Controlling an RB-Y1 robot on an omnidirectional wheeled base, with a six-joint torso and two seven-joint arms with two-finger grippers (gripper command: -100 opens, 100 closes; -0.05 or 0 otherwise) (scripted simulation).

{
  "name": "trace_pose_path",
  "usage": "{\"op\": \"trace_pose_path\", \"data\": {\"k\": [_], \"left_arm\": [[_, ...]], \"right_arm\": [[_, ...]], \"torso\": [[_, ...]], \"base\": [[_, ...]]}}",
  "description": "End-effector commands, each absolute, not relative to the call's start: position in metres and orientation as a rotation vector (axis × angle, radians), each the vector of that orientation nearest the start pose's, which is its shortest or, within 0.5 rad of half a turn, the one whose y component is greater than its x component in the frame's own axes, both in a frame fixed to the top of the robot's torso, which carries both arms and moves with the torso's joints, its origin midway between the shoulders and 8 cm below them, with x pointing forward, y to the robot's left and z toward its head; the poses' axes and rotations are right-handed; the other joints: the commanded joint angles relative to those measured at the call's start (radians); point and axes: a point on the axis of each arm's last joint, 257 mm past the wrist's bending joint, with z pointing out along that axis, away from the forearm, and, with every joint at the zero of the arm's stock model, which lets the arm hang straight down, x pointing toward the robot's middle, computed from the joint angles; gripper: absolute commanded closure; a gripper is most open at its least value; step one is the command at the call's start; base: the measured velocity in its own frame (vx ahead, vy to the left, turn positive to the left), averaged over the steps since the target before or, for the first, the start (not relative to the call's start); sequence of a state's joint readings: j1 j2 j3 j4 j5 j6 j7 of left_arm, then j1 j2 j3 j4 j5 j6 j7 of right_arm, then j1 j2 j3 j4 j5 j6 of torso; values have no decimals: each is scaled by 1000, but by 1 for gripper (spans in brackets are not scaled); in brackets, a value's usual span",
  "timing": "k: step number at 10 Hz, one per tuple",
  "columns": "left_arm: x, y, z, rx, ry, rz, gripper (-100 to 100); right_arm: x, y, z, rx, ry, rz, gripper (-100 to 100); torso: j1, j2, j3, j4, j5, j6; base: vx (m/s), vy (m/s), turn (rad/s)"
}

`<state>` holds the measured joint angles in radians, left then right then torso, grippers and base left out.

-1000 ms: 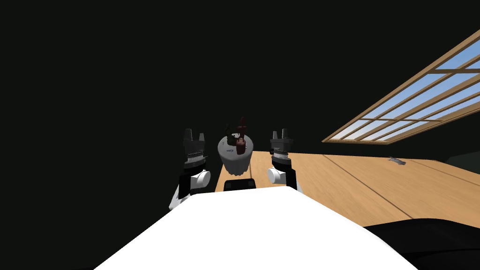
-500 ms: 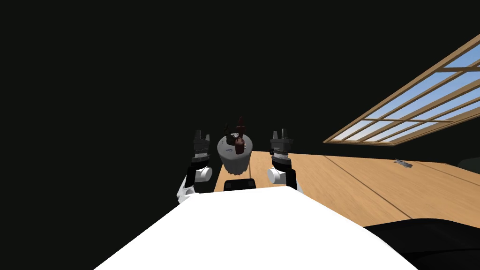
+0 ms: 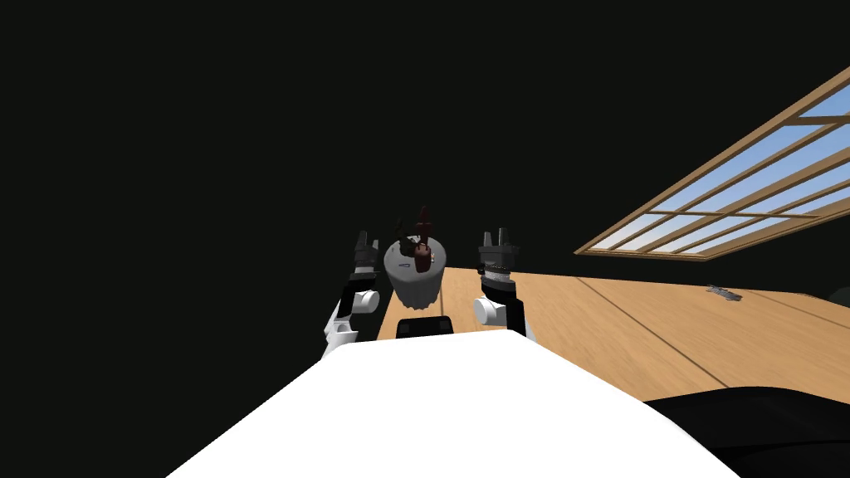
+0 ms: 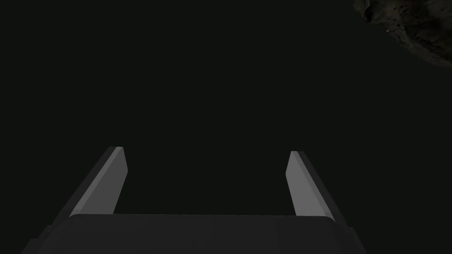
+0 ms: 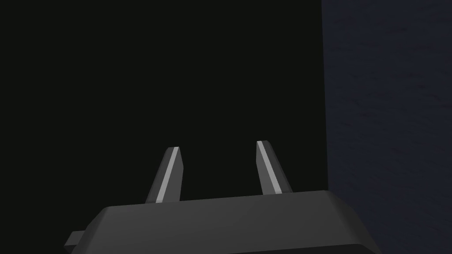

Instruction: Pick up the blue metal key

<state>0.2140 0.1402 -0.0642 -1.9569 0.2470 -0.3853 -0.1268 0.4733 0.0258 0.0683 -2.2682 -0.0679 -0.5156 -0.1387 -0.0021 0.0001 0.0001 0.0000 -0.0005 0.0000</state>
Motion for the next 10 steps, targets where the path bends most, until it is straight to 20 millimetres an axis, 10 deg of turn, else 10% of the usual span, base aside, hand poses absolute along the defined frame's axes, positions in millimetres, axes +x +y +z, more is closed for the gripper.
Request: {"op": "trace_pose_path", "data": {"k": [1, 10], "left_arm": [[457, 251, -57, -818, 808, -1417, -100], [524, 241, -133, -992, 978, -1407, -100]], "right_arm": [[347, -265, 31, 754, 487, 1557, 0], [347, -265, 31, 754, 487, 1557, 0]], "torso": [[0, 0, 0, 0, 0, 0], [0, -1, 0, 0, 0, 0]], "base": [[-3, -27, 16], [-4, -26, 22]]}}
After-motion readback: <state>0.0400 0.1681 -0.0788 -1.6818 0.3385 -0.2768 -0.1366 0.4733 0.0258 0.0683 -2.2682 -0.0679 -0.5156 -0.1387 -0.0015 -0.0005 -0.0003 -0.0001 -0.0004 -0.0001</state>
